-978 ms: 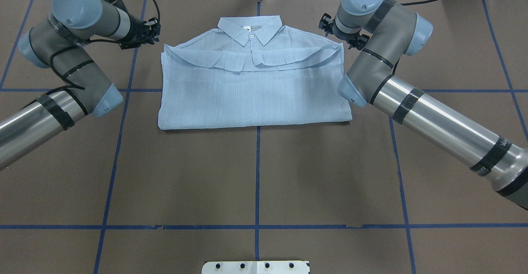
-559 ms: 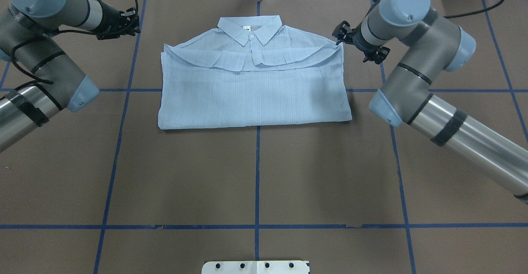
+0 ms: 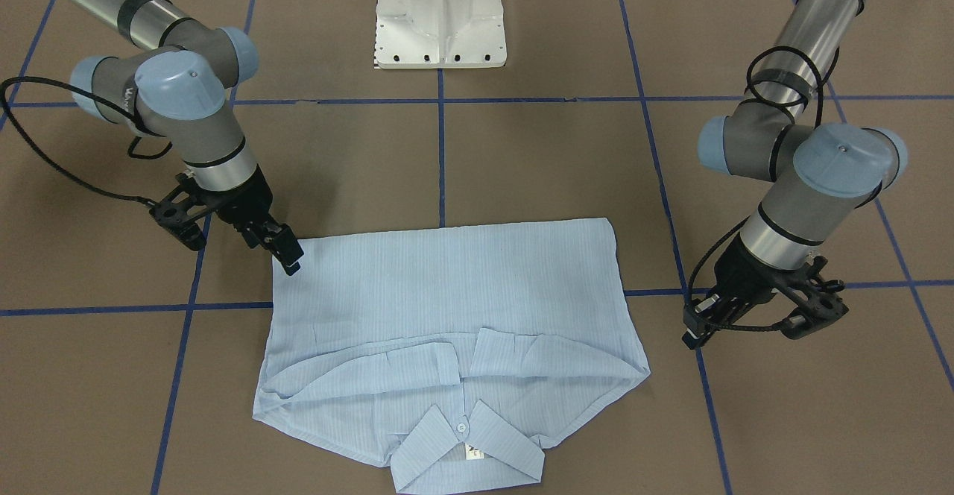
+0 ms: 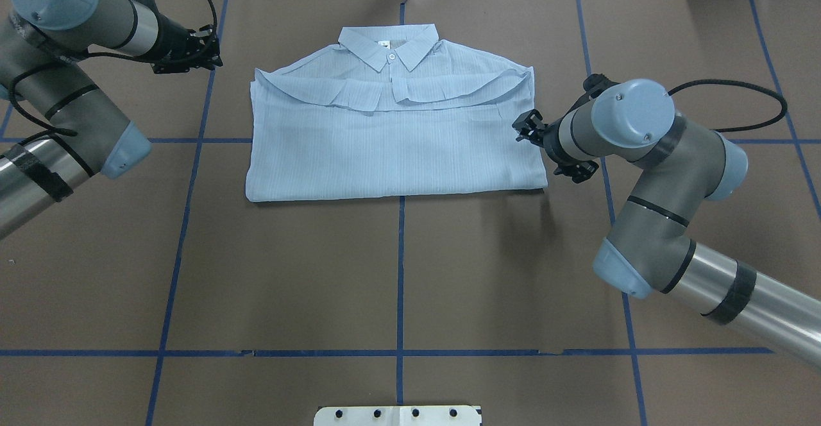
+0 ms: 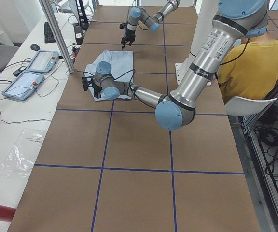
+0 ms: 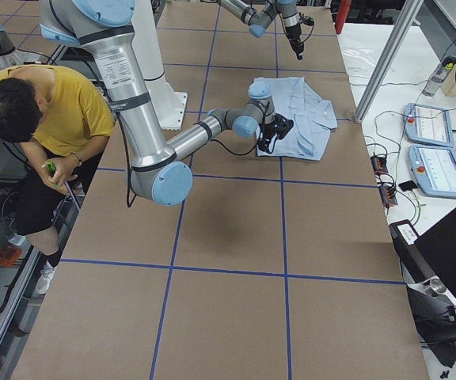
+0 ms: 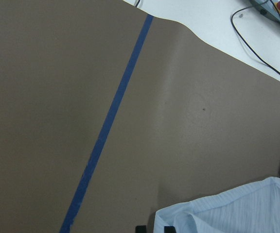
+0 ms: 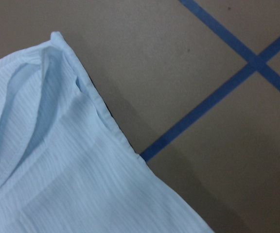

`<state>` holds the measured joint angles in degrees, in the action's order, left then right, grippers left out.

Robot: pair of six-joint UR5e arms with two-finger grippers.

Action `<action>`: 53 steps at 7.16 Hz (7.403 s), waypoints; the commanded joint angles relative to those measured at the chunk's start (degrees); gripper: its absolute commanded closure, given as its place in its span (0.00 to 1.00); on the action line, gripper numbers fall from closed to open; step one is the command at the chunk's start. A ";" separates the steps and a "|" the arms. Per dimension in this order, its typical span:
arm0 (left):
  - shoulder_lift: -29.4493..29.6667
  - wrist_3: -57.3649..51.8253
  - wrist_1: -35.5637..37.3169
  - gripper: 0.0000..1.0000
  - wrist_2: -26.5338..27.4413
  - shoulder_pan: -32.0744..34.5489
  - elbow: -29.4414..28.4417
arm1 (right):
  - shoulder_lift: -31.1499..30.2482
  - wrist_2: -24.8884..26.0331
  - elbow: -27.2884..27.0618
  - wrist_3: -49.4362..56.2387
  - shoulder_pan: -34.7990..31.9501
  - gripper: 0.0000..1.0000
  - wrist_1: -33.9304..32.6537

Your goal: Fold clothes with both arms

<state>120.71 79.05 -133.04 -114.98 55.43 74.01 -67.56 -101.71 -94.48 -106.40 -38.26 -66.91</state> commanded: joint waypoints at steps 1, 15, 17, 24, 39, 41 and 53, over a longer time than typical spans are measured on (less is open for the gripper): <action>0.14 -0.04 -0.20 0.75 -0.07 -0.06 -0.09 | -0.29 1.25 0.87 -3.37 1.70 0.12 1.87; 0.05 0.31 -0.46 0.75 -0.07 -0.15 0.00 | -2.57 0.90 0.87 -9.09 2.14 1.00 1.96; 0.05 0.14 -0.46 0.75 -0.24 -0.06 0.00 | -2.75 0.90 -0.61 -9.26 2.05 1.00 1.96; -3.08 2.32 -0.20 0.75 -7.17 -2.43 10.59 | -25.28 -14.86 -27.73 -13.57 7.75 1.00 0.99; -8.91 37.47 9.65 0.41 0.45 -27.64 26.19 | -14.97 -12.74 -20.85 0.21 3.03 0.00 0.90; -7.78 37.75 9.65 0.43 3.53 -30.11 23.48 | -14.88 -11.76 -19.69 0.32 2.84 0.00 0.90; 1.17 21.06 0.23 1.00 9.16 -13.01 6.84 | -11.63 -1.12 -14.50 0.40 6.63 0.00 1.61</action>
<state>118.66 102.01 -126.92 -106.12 38.78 87.68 -79.18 -102.56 -108.52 -106.00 -31.37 -65.43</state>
